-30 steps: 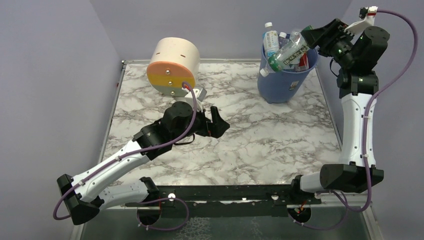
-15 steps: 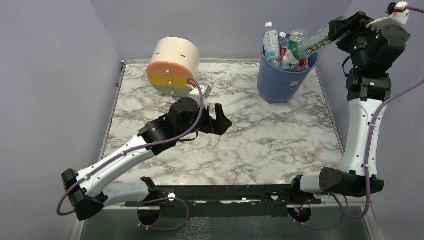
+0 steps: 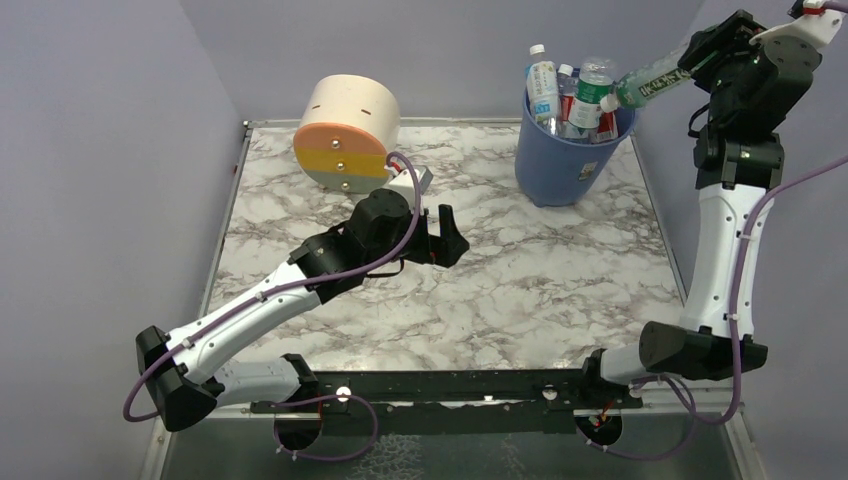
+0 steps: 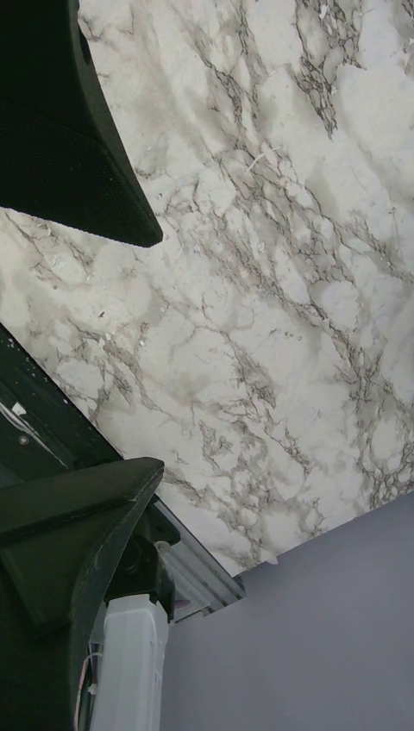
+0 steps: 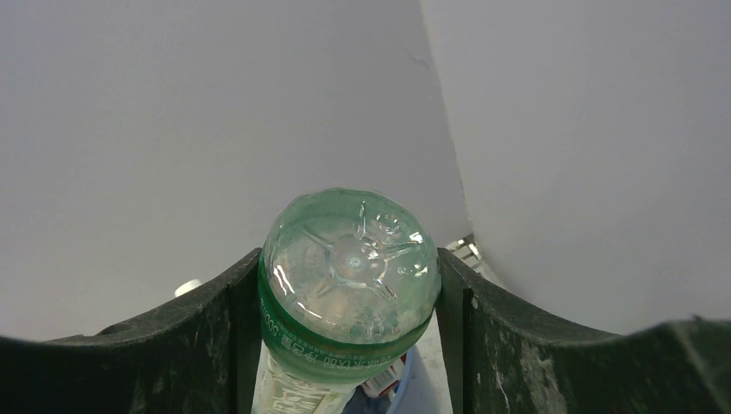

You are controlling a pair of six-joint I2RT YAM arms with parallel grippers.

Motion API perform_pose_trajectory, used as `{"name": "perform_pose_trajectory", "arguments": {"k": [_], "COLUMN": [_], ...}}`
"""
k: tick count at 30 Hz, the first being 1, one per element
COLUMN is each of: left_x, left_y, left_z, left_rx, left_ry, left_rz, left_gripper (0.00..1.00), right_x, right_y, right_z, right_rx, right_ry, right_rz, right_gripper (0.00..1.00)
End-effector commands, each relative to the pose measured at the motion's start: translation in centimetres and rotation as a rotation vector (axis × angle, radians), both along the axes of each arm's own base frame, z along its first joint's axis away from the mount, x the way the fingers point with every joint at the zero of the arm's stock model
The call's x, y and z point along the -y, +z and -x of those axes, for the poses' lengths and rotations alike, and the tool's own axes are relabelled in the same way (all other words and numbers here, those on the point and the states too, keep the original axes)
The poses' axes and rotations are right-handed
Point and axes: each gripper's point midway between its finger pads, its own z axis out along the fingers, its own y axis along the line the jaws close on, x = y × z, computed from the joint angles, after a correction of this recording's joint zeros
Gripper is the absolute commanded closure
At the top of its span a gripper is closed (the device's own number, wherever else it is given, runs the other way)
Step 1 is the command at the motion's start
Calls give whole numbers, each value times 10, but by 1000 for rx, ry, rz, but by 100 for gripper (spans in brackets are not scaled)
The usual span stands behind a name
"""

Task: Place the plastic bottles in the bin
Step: Place the plastic bottle in the trash bin.

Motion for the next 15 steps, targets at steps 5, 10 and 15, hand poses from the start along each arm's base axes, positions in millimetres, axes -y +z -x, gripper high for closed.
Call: {"name": "perform_pose_trajectory", "arguments": {"k": [5, 10, 15], "left_x": [6, 7, 8], "left_y": [16, 15, 14], "left_z": [-3, -5, -5], "left_rx": [24, 24, 20], "left_ry": [-20, -21, -23], "left_rz": [32, 29, 29], "left_gripper": [1, 1, 1], "right_x": [30, 36, 35], "right_y": [-6, -20, -39], "right_z": [-19, -37, -55], "right_rx": [-30, -58, -87], "right_ry": [-128, -137, -111], "right_rz": [56, 75, 74], "right_gripper": [45, 46, 48]}}
